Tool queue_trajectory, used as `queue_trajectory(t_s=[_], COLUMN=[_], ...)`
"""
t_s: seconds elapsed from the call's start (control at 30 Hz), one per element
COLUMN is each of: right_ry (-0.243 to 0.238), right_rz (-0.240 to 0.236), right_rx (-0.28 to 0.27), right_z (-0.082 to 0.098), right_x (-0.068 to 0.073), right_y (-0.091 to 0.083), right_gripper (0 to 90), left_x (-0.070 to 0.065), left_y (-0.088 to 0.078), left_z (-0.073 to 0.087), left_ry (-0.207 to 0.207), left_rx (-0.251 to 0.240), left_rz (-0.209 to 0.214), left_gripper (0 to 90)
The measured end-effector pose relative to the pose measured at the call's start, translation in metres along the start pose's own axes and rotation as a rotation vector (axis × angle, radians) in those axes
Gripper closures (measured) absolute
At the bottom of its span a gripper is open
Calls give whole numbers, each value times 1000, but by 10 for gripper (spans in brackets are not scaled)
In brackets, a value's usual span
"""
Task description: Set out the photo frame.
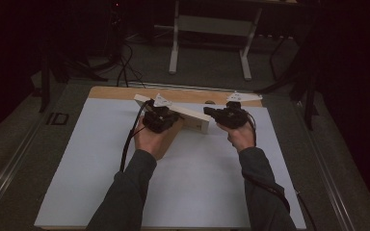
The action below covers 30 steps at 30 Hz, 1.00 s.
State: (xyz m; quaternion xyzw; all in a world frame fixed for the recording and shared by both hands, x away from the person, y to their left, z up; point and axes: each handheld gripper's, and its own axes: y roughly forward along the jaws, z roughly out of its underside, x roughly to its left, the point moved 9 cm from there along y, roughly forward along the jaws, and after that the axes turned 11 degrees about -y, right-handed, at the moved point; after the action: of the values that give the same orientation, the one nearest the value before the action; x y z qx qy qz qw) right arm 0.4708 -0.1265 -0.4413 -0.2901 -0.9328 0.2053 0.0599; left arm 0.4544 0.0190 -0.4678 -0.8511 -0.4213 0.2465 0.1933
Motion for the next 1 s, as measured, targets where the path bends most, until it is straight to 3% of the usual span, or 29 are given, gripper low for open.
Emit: queue_trajectory(t_s=[1.0], right_ry=[-86], right_rz=[-127], right_rx=[12], right_z=[8], right_x=[42], right_y=[-6], right_gripper=[896], left_x=[-2], left_y=[-1], left_z=[1], left_ry=[24], left_rx=[3], left_rz=[21], left_gripper=[900])
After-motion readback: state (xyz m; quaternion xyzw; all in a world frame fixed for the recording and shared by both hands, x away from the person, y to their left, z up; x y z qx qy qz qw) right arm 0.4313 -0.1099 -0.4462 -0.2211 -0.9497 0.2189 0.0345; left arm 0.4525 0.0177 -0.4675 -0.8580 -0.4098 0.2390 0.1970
